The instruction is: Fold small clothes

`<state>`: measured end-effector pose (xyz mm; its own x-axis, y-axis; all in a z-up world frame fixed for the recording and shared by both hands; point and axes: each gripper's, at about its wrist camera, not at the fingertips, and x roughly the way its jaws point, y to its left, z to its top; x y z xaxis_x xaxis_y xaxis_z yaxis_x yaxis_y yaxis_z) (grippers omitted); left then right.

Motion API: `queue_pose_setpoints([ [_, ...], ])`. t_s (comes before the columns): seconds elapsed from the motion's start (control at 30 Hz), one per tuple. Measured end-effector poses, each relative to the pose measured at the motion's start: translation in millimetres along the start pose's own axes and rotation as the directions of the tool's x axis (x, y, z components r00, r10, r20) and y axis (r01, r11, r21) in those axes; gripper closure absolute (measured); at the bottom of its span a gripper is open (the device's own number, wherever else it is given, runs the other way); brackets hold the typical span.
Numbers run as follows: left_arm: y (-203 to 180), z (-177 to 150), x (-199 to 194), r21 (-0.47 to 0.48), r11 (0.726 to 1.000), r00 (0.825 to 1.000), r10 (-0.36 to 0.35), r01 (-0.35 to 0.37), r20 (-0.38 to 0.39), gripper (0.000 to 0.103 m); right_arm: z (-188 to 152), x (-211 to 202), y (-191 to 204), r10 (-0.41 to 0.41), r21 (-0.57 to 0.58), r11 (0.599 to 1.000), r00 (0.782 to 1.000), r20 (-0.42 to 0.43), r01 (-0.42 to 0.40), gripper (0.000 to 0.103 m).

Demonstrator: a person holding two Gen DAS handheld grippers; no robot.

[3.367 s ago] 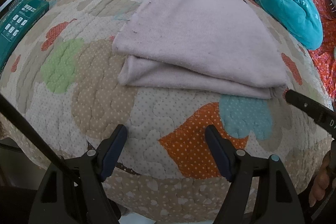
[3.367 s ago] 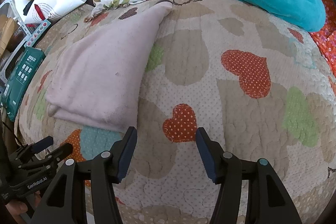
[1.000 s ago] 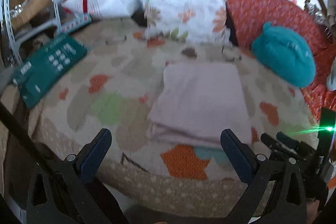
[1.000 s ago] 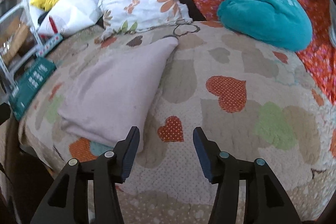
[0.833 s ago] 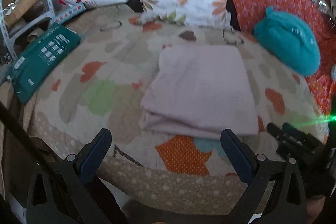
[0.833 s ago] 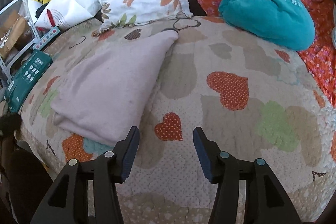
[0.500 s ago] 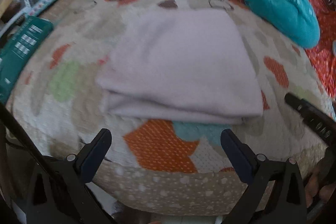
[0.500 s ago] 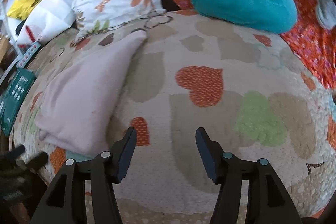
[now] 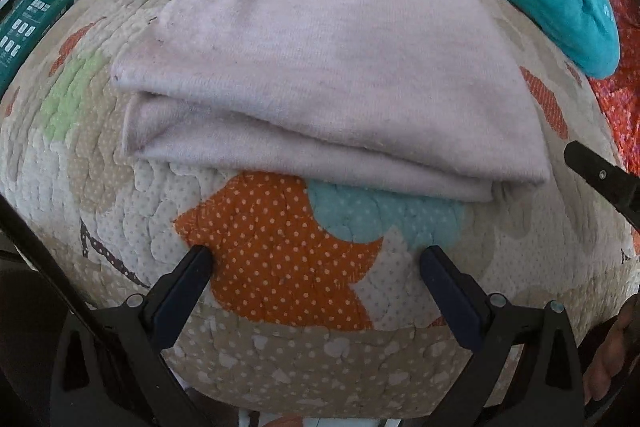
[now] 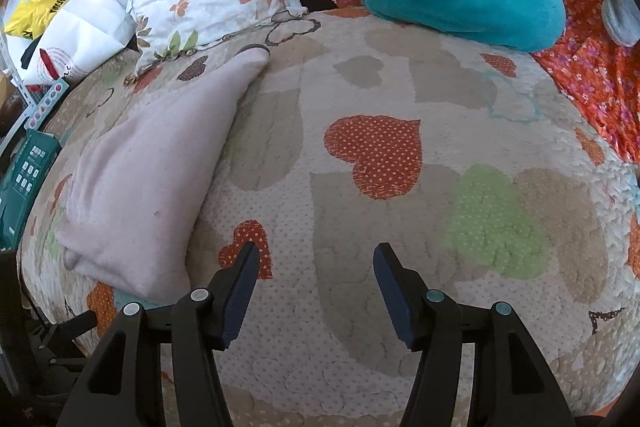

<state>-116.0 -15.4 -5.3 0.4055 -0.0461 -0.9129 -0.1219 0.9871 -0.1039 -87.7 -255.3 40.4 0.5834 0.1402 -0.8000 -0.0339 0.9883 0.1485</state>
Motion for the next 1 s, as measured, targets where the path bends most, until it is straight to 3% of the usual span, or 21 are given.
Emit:
queue_pose_setpoints([
  [0.33, -4, -6, -7, 0.001, 1.0, 1.0, 0.009, -0.009, -0.004, 0.0, -2, 0, 6, 0.001, -0.027, 1.0, 1.0, 0.012, -0.001, 0.039],
  [0.67, 0, -5, -61, -0.011, 0.996, 0.984, 0.088, -0.088, 0.156, 0.0, -5, -8, 18, -0.013, -0.073, 0.997, 0.998, 0.055, 0.017, 0.038],
  [1.0, -16, -7, -76, 0.033, 0.996, 0.979, 0.077, -0.085, 0.188, 0.0, -6, -17, 24, -0.029, -0.097, 0.995, 0.995, 0.091, 0.038, 0.035],
])
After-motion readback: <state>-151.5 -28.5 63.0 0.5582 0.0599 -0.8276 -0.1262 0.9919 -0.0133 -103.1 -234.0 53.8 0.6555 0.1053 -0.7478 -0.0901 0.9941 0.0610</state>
